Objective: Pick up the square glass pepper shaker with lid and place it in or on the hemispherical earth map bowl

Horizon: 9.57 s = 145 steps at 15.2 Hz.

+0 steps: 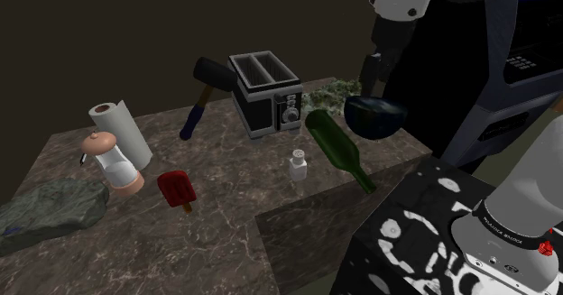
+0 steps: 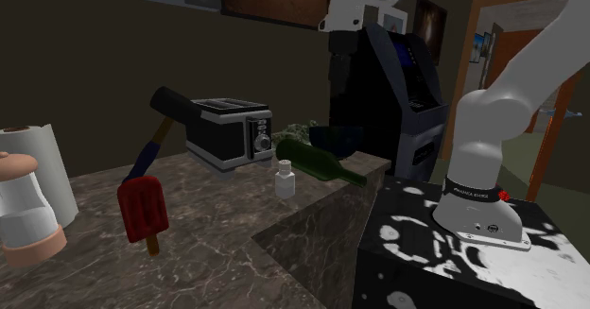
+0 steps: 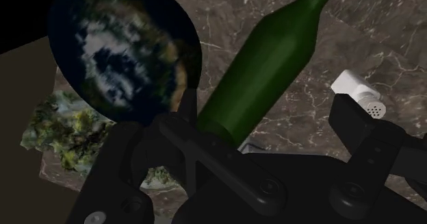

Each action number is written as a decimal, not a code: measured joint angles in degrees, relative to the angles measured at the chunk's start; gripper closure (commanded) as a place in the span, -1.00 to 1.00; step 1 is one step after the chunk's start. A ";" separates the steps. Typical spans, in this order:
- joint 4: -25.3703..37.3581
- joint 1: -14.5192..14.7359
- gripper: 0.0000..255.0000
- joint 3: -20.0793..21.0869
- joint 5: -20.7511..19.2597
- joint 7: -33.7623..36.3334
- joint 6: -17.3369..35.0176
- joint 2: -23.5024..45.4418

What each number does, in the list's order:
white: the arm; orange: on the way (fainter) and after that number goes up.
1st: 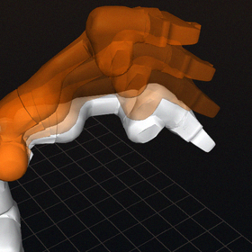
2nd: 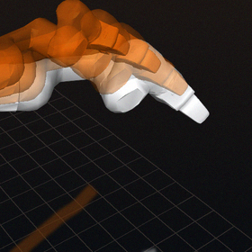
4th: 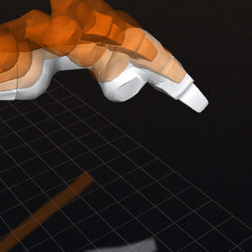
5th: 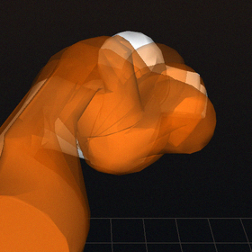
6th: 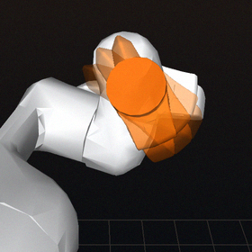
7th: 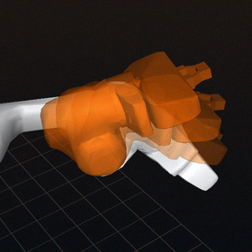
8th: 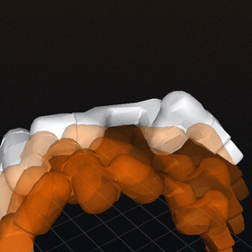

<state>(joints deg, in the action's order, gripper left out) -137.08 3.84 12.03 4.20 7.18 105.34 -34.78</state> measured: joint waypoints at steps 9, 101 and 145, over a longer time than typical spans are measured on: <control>2.04 1.64 -1.00 9.69 0.35 10.57 11.98 13.71; 18.35 -4.72 1.00 -1.60 -2.74 -5.21 -8.24 9.50; 2.86 -8.91 -1.00 -11.43 -6.20 -17.76 5.09 7.11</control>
<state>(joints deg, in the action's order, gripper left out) -134.22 -5.07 0.60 -2.00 -10.58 110.42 -27.67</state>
